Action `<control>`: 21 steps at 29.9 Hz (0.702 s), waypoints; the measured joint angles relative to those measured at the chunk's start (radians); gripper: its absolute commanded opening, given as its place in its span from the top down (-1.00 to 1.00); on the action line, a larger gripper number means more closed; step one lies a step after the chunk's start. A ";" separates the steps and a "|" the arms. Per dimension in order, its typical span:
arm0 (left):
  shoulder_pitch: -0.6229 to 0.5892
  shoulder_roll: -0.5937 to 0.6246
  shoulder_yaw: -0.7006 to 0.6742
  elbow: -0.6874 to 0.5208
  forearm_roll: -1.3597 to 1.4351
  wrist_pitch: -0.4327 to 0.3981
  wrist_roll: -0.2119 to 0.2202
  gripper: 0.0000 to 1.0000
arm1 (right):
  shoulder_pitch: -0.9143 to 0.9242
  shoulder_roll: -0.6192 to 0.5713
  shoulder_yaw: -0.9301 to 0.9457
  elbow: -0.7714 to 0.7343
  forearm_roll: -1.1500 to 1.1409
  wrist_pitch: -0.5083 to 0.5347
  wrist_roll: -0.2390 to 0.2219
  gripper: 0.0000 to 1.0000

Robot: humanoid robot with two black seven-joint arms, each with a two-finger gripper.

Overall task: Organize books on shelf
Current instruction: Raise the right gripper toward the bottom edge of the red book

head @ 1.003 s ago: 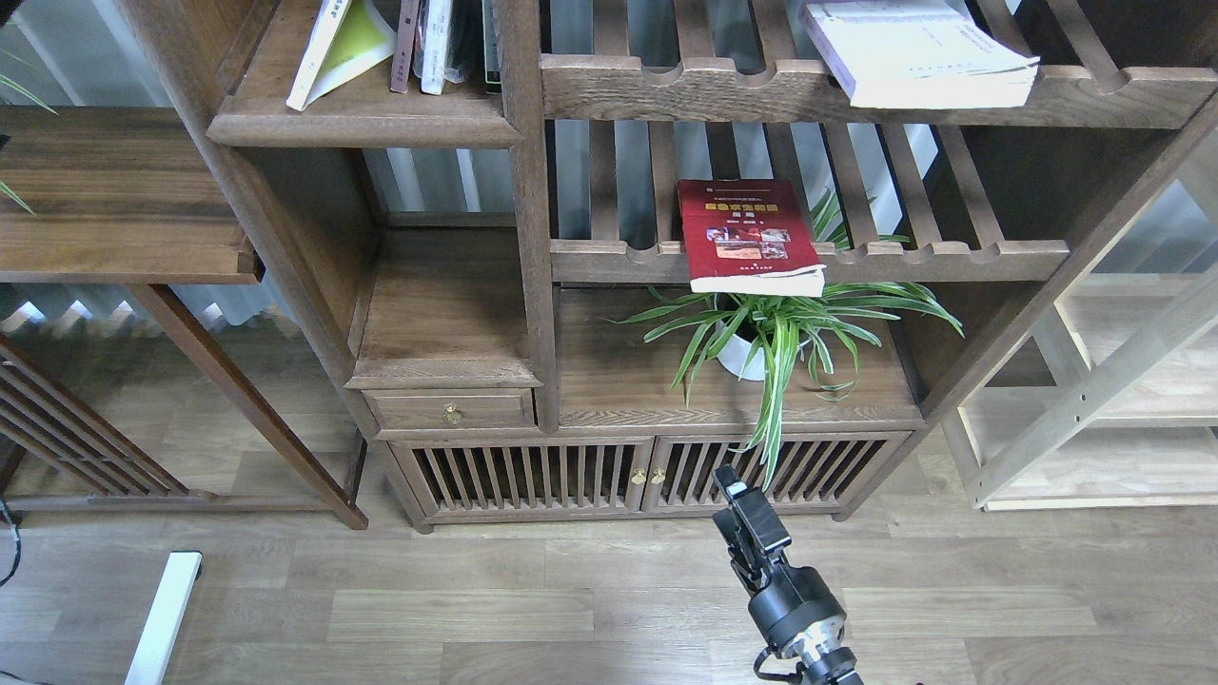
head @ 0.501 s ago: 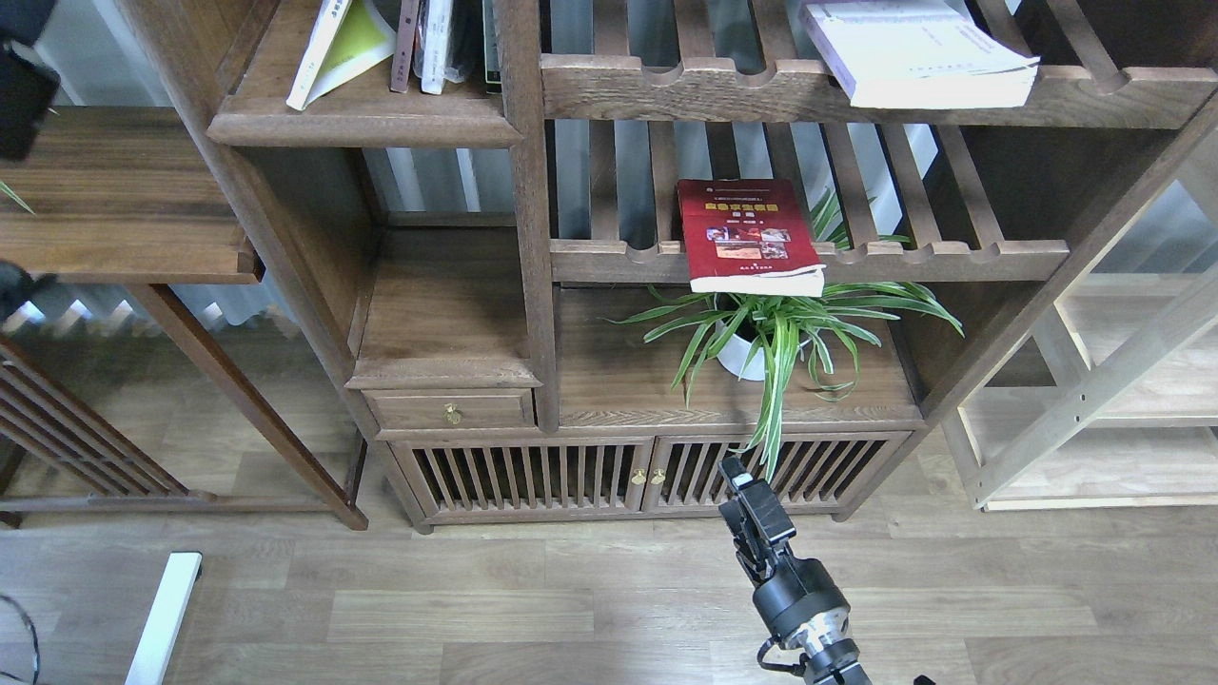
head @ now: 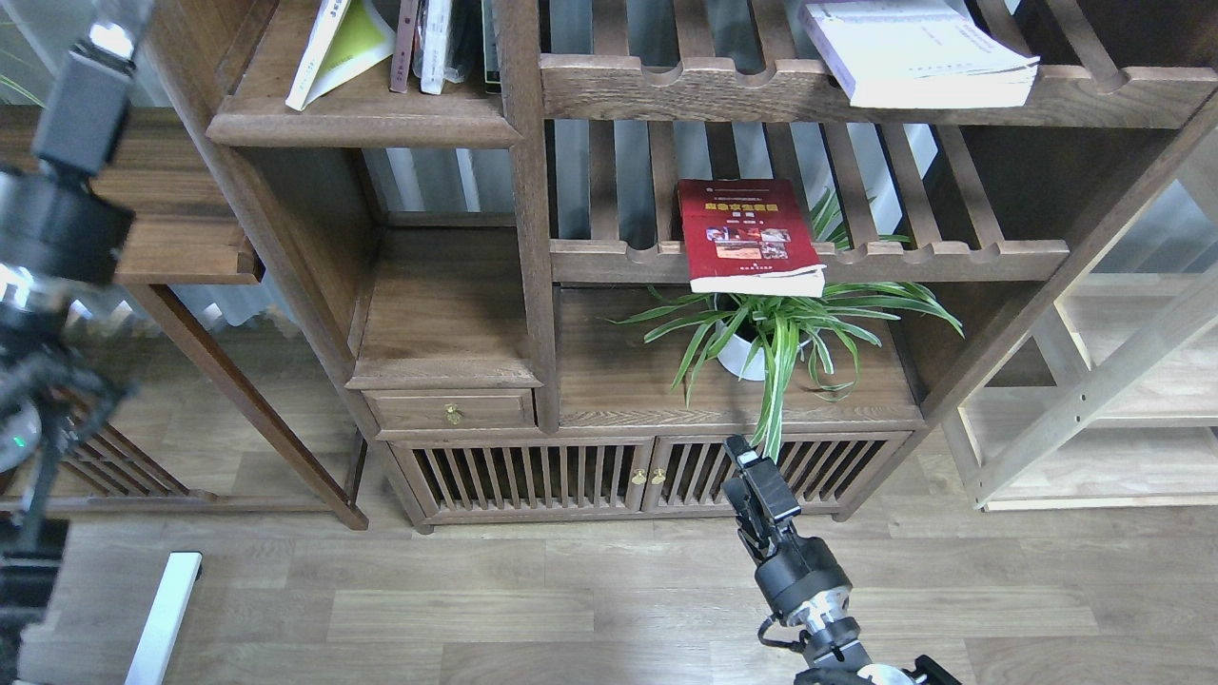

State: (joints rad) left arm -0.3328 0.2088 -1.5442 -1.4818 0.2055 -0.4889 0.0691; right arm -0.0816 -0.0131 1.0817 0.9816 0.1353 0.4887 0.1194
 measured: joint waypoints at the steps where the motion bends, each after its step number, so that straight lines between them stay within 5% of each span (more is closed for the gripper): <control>1: 0.013 -0.006 0.001 0.000 0.000 0.000 0.001 -0.98 | 0.007 -0.007 0.000 0.001 -0.001 0.000 0.000 -0.98; 4: 0.029 -0.038 -0.004 0.000 0.001 0.000 0.026 -0.98 | 0.037 -0.024 0.001 0.003 -0.004 0.000 -0.001 -0.98; 9: 0.056 -0.089 -0.013 0.001 0.001 0.000 0.132 -0.98 | 0.064 -0.042 0.010 0.014 -0.005 -0.007 0.001 -0.98; 21: 0.101 -0.156 -0.020 0.011 0.001 0.000 0.203 -0.98 | 0.127 -0.007 0.081 0.126 -0.043 -0.185 0.004 -0.98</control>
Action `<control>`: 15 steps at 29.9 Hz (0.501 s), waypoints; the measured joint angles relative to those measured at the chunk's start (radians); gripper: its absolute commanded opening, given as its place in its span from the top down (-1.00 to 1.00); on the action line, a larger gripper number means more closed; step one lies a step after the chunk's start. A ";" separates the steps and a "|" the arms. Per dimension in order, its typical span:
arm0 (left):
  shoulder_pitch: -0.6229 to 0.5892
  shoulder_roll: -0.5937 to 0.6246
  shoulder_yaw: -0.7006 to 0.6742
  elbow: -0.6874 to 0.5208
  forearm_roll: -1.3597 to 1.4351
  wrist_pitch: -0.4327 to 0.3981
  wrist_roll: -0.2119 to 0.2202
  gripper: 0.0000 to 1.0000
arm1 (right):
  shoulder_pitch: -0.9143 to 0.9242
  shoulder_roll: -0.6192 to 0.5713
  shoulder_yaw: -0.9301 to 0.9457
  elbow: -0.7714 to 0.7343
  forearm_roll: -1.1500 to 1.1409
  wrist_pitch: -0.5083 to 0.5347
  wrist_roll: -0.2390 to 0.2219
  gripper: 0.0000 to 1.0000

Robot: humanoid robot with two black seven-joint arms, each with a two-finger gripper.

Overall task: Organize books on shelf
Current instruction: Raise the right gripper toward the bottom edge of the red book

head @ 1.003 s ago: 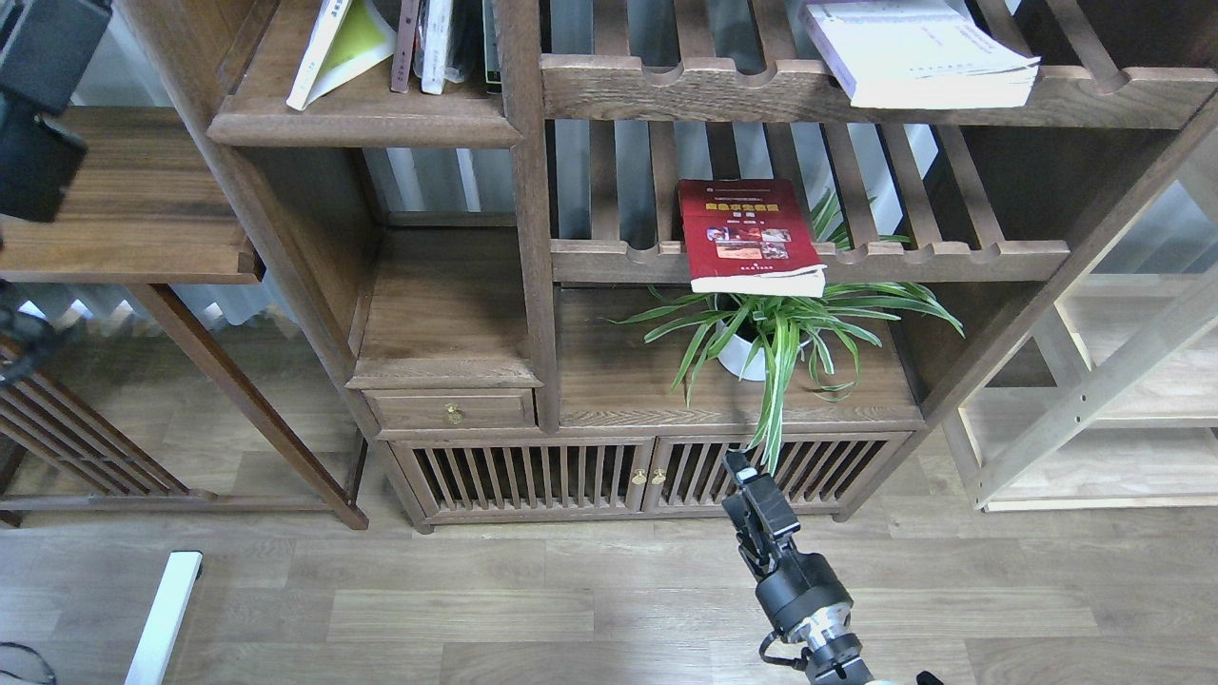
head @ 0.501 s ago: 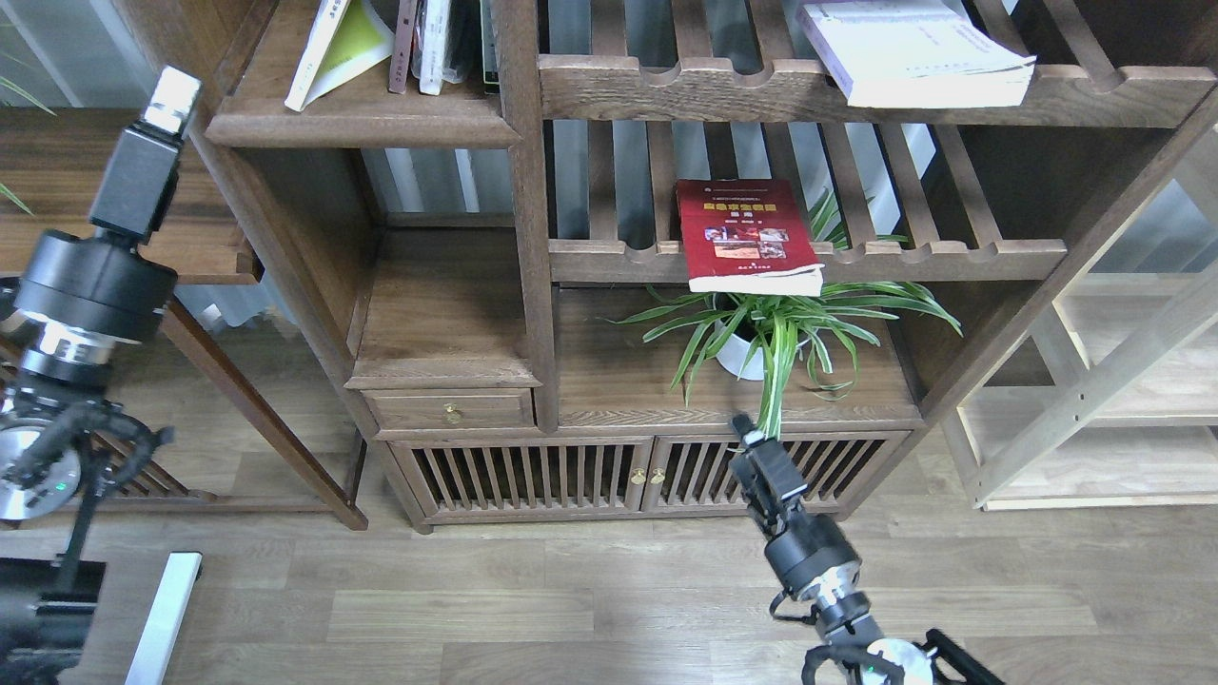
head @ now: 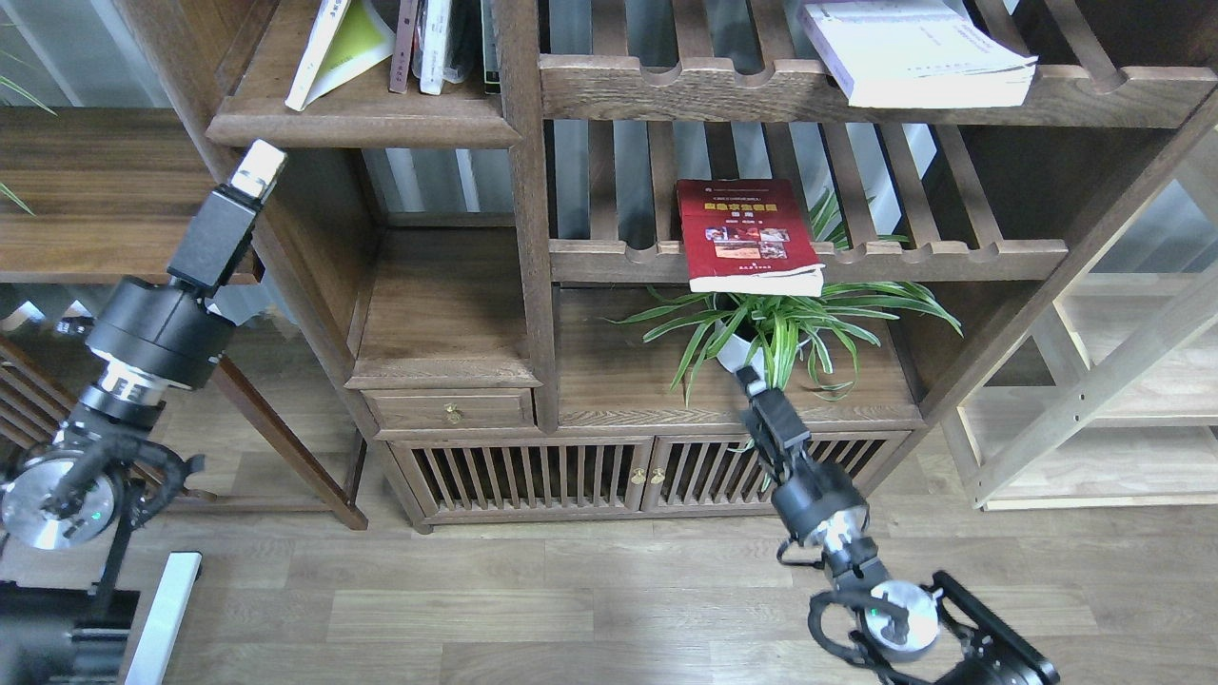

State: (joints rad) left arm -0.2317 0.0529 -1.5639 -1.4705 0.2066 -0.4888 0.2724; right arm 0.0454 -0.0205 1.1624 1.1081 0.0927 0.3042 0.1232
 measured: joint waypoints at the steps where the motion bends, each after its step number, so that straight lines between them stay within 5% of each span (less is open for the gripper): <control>1: 0.001 -0.006 -0.001 0.004 0.000 0.000 0.001 -0.98 | -0.006 0.009 0.013 0.009 0.000 -0.007 0.000 -0.98; 15: 0.024 -0.017 -0.047 0.089 -0.003 0.000 0.002 -0.98 | -0.044 0.021 0.103 0.044 0.007 -0.022 0.001 -0.99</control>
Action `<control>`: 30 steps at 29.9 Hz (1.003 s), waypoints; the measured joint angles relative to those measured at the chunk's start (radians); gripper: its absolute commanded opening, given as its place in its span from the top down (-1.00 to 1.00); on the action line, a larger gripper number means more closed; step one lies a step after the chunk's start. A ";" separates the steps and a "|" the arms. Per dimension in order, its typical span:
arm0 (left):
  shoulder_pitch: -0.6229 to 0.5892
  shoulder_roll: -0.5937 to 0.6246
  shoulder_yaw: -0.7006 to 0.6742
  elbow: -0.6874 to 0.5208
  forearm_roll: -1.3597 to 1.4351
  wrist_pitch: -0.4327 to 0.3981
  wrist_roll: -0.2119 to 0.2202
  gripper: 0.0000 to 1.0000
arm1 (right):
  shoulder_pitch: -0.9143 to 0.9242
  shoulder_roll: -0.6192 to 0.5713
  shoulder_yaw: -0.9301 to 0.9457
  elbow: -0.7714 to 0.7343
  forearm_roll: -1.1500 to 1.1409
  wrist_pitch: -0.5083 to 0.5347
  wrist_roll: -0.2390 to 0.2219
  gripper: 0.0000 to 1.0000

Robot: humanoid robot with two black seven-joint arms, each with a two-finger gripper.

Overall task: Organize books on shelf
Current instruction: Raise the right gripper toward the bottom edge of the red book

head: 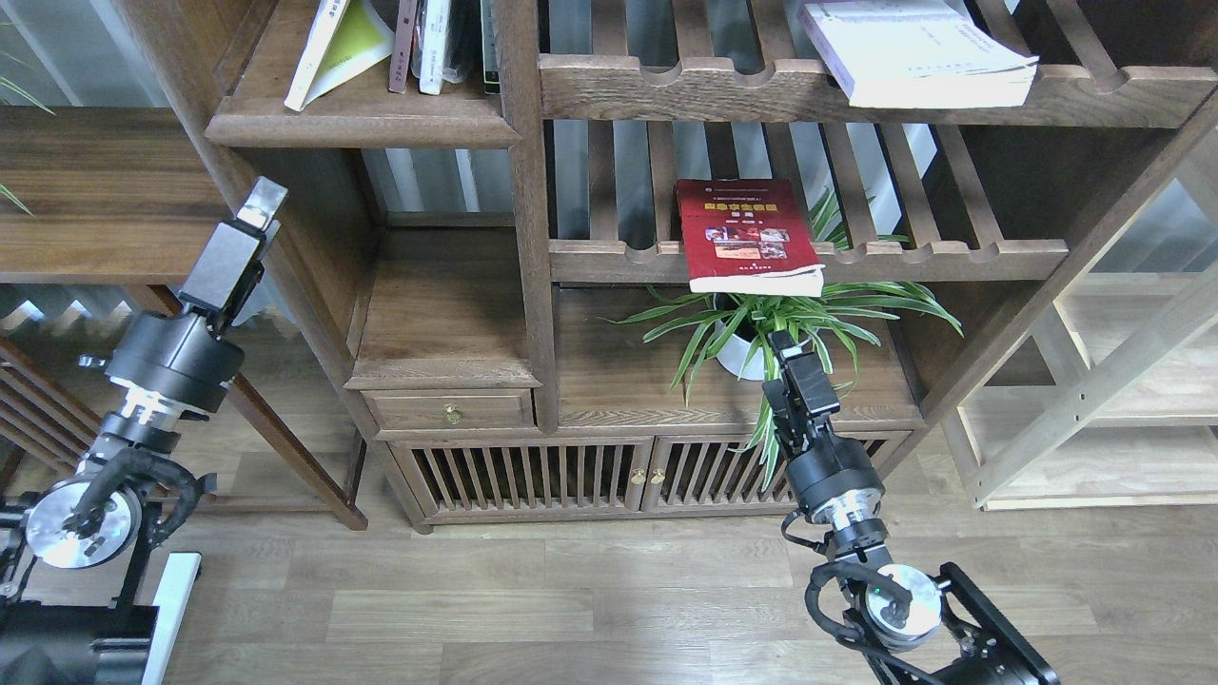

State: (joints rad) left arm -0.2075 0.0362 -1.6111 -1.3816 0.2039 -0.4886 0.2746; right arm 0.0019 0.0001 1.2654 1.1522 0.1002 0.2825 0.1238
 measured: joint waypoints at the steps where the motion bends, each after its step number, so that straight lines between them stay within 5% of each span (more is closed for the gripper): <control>1: 0.011 0.000 -0.002 0.001 0.000 0.000 0.000 -0.98 | 0.005 0.000 -0.001 -0.002 0.001 -0.001 0.001 -0.99; 11: 0.106 0.002 -0.009 0.031 0.000 0.000 0.049 -0.98 | 0.078 0.000 -0.012 -0.057 0.007 0.003 0.011 -0.99; 30: 0.132 0.002 -0.037 0.055 0.000 0.000 0.052 -0.98 | 0.215 0.000 -0.061 -0.171 0.124 0.002 0.011 -0.99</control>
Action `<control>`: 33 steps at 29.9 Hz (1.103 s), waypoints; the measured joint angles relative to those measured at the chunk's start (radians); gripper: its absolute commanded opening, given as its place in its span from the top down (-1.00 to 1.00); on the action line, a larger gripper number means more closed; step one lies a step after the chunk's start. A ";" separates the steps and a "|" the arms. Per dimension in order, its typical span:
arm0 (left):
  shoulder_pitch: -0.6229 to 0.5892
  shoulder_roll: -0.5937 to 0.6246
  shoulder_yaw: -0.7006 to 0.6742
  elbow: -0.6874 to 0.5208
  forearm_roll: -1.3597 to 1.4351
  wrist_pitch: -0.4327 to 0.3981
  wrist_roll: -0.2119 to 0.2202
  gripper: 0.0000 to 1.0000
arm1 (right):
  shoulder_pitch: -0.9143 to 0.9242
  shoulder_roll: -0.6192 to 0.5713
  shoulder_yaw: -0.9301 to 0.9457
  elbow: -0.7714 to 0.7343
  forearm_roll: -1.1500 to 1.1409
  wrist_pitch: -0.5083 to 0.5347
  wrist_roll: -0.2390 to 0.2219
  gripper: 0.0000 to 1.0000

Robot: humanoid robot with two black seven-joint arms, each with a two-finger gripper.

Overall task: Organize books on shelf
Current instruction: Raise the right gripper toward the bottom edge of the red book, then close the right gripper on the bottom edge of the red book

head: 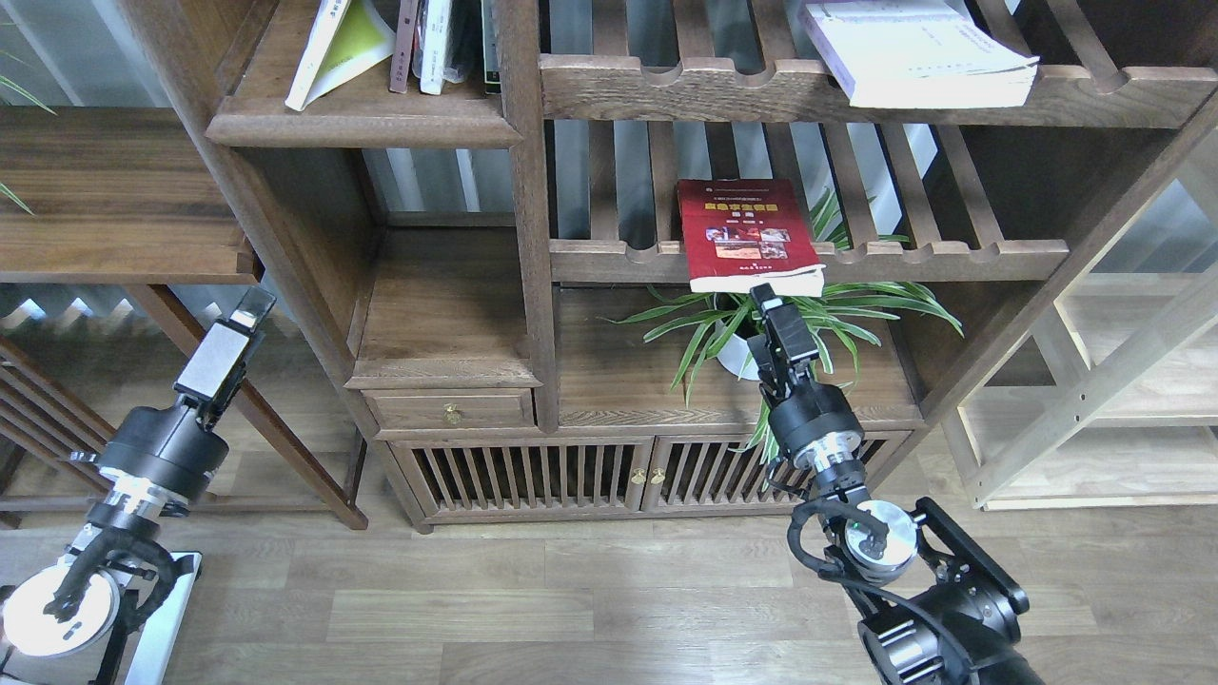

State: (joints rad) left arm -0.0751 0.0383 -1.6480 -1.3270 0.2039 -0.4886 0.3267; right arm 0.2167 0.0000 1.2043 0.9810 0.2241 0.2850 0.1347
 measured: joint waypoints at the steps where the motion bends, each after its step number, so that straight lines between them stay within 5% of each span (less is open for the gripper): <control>1: 0.000 0.000 -0.001 0.000 0.000 0.000 0.000 -0.98 | 0.007 0.000 -0.003 -0.001 0.016 -0.001 0.000 -0.99; 33: 0.009 0.000 -0.005 0.000 0.001 0.000 0.008 -0.98 | 0.160 0.000 -0.089 -0.161 0.074 -0.004 -0.001 -0.99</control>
State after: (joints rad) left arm -0.0664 0.0379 -1.6534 -1.3269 0.2051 -0.4886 0.3344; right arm 0.3771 0.0000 1.1154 0.8197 0.2983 0.2807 0.1336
